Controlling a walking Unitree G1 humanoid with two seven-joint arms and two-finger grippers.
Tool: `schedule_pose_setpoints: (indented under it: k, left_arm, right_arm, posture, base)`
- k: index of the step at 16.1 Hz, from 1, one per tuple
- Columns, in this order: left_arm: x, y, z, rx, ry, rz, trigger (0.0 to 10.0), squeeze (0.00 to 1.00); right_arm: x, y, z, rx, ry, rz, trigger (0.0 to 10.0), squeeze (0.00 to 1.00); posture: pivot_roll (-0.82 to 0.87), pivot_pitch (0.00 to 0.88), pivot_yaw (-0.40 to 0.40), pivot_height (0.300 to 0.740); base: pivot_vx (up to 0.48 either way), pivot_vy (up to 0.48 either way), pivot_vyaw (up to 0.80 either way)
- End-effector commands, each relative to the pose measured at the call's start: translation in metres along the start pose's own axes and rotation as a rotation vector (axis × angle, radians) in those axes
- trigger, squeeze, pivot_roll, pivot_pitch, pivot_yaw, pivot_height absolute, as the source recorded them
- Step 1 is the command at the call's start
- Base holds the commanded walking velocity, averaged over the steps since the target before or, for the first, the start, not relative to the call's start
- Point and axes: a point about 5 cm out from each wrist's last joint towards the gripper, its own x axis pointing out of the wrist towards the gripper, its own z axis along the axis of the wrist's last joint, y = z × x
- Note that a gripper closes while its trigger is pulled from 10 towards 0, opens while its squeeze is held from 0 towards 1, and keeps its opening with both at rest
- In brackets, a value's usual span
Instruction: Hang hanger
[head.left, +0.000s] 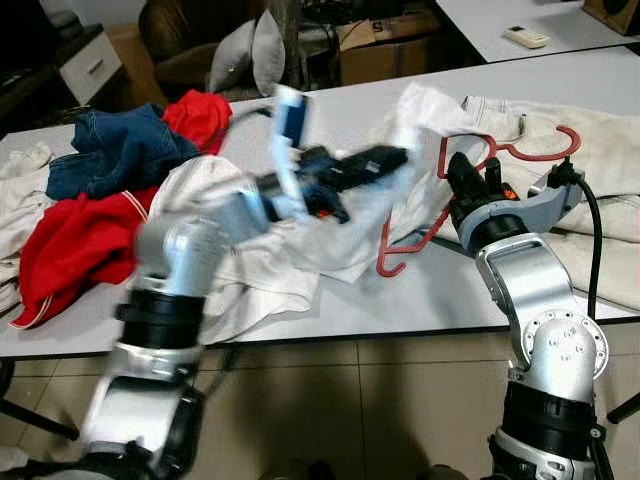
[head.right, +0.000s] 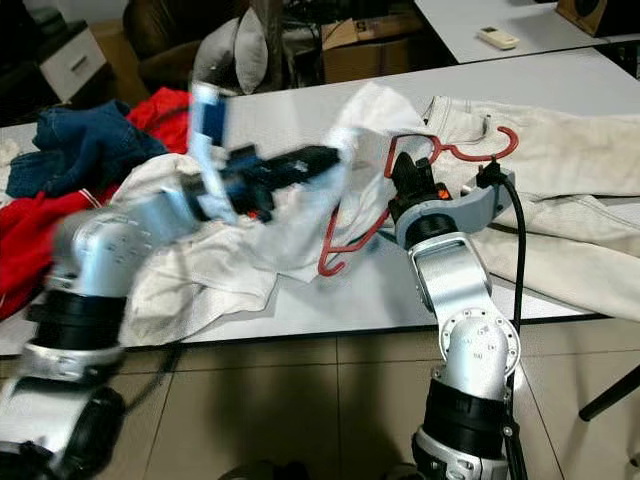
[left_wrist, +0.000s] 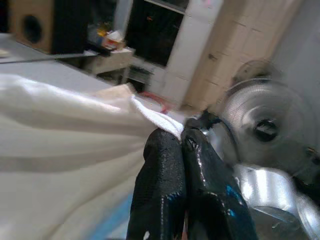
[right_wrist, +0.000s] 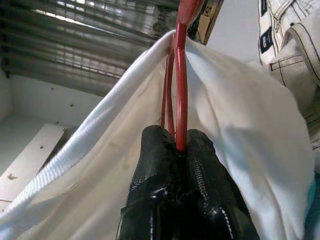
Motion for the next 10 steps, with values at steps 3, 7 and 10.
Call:
schedule_pose_setpoints:
  k: [3, 7, 10]
  left_arm:
    - [-0.027, 0.011, 0.001, 0.054, 0.123, 0.03, 0.0, 0.0]
    - [-0.034, 0.001, -0.01, 0.001, 0.202, -0.097, 0.0, 0.0]
    - [-0.025, -0.016, -0.019, -0.041, 0.237, -0.233, 0.0, 0.0]
  right_arm:
    - [0.005, 0.008, 0.004, 0.065, -0.053, 0.021, 10.0, 0.0]
    - [0.01, 0.01, 0.011, 0.14, -0.139, 0.015, 10.0, 0.0]
    - [0.017, 0.013, 0.012, 0.168, -0.183, 0.003, 10.0, 0.0]
  posture:
    - [-0.1, 0.012, 0.231, 0.74]
    - [-0.1, 0.014, 0.242, 0.74]
    - [-0.1, 0.014, 0.24, 0.74]
  base:
    - [0.0, 0.0, 0.0]
    - [0.0, 0.0, 0.0]
    - [0.0, 0.0, 0.0]
